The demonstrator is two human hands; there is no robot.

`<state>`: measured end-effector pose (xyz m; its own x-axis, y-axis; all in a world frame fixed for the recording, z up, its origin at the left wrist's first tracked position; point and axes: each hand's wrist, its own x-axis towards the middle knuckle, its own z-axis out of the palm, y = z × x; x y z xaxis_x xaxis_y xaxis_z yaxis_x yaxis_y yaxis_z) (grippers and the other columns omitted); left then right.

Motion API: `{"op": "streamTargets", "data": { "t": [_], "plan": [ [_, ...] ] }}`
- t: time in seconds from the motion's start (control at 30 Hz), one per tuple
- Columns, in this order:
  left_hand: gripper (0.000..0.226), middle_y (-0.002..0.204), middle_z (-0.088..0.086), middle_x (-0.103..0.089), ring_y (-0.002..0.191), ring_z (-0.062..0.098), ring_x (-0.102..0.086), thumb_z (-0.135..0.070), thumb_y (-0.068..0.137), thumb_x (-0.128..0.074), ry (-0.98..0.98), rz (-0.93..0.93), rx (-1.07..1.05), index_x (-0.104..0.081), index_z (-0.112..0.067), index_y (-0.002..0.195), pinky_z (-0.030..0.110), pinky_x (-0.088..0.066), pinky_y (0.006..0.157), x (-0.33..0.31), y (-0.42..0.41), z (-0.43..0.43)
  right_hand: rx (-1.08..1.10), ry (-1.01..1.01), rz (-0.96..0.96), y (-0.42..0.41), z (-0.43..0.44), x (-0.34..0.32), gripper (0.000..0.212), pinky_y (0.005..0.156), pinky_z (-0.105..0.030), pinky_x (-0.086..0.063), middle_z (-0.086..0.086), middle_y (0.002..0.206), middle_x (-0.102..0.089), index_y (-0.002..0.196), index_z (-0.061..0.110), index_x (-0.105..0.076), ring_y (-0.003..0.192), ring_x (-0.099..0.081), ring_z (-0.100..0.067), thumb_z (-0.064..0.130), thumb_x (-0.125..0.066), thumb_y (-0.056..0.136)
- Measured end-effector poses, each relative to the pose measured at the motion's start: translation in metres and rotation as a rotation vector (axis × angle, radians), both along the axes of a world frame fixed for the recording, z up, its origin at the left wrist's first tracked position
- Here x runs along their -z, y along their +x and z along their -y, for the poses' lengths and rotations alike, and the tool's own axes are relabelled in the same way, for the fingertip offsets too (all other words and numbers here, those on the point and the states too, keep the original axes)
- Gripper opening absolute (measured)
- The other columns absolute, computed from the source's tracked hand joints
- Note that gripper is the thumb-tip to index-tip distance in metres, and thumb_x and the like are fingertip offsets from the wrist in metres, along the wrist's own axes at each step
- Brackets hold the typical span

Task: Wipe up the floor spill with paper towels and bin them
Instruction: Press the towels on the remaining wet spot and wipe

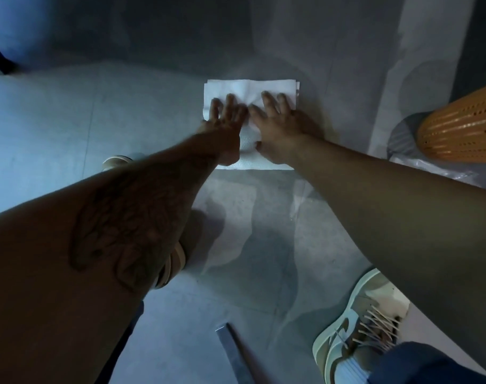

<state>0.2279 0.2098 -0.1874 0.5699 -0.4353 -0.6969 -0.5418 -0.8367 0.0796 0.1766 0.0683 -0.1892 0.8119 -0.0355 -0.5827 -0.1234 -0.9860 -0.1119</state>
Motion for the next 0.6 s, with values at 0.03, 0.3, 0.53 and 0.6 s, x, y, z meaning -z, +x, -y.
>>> {"op": "streamTargets", "data": {
  "t": [0.03, 0.3, 0.53, 0.6],
  "plan": [
    [0.100, 0.162, 0.009, 0.029, 0.150, 0.040, 0.020, -0.013, 0.089, -0.056, 0.001, -0.001, 0.003, 0.017, -0.021, 0.157, 0.059, -0.017, 0.119, -0.001, -0.007, -0.002, -0.019, -0.008, 0.015, -0.006, -0.001, 0.001, 0.081, 0.117, -0.053, -0.020, -0.003, 0.167, 0.007, 0.157, 0.030, -0.007, 0.151, 0.002, -0.037, 0.038, -0.055, 0.093],
    [0.093, 0.161, 0.012, 0.031, 0.149, 0.041, 0.022, -0.017, 0.089, -0.044, 0.017, -0.023, 0.025, 0.021, -0.021, 0.156, 0.056, -0.007, 0.121, -0.004, -0.075, -0.017, -0.076, 0.009, 0.008, -0.067, -0.007, 0.009, 0.078, 0.117, -0.051, -0.018, -0.004, 0.167, 0.007, 0.158, 0.029, -0.008, 0.152, 0.002, -0.037, 0.042, -0.053, 0.094],
    [0.089, 0.162, 0.016, 0.027, 0.150, 0.044, 0.014, -0.023, 0.090, -0.040, 0.071, 0.033, 0.079, 0.020, -0.017, 0.156, 0.054, -0.019, 0.120, -0.003, -0.113, -0.018, -0.066, 0.077, 0.056, -0.107, -0.007, 0.007, 0.079, 0.118, -0.052, -0.015, -0.006, 0.167, 0.000, 0.158, 0.027, -0.016, 0.152, 0.001, -0.037, 0.050, -0.049, 0.090],
    [0.091, 0.162, 0.015, 0.029, 0.150, 0.044, 0.016, -0.021, 0.090, -0.041, 0.080, 0.016, 0.080, 0.022, -0.018, 0.155, 0.052, -0.020, 0.120, -0.006, -0.124, -0.019, -0.055, 0.100, 0.039, -0.118, -0.008, 0.005, 0.076, 0.119, -0.053, -0.012, -0.005, 0.167, 0.002, 0.157, 0.028, -0.013, 0.152, 0.004, -0.035, 0.050, -0.046, 0.092]
  ]
}}
